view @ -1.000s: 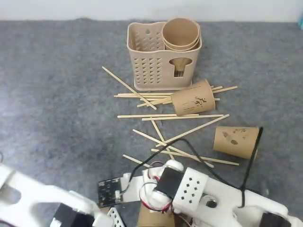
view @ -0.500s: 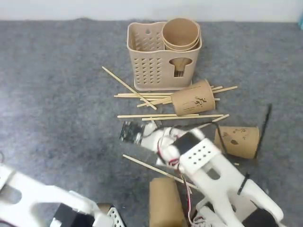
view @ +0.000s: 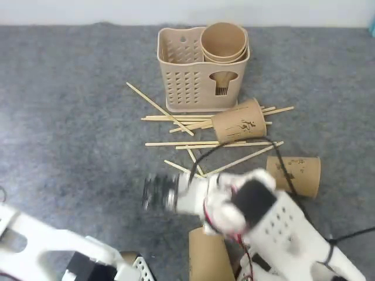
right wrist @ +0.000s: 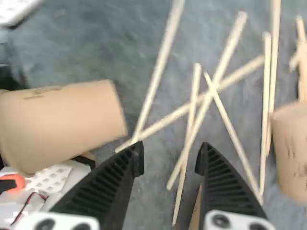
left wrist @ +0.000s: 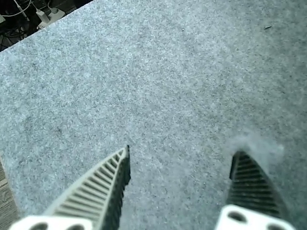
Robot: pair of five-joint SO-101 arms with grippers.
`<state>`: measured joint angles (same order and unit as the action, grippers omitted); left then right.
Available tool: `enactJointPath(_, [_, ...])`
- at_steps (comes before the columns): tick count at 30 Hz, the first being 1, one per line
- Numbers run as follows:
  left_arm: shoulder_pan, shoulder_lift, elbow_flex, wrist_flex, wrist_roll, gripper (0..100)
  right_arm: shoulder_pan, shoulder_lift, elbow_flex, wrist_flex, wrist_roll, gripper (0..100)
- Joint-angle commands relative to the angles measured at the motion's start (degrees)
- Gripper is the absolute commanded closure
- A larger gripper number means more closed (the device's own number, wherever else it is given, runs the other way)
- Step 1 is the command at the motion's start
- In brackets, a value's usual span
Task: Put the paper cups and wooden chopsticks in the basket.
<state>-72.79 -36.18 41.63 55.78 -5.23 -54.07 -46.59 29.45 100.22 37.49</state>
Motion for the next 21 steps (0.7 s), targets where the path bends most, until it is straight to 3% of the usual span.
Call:
enactJointPath(1, [0.09, -1.76, -0.92, -1.05, -0.44, 68, -7.96, -7.34, 3.96, 2.77, -0.70, 79.7])
enactJointPath(4, [0.09, -1.76, -0.92, -1.23, -0.44, 68, -14.46, -11.38, 11.34, 2.59, 5.36, 79.9])
enactJointPath(11, [0.09, -1.76, -0.92, -1.32, -0.44, 68, -19.03, -12.88, 17.49, 1.80, 16.79, 80.0])
enactJointPath(16, [0.09, -1.76, -1.01, -1.76, -0.44, 68, -24.31, -12.88, 17.93, 0.92, 17.93, 80.3])
enactJointPath(21, [0.18, -1.76, -1.01, -2.64, -0.44, 68, -24.66, -12.88, 26.02, -3.30, 24.70, 90.9])
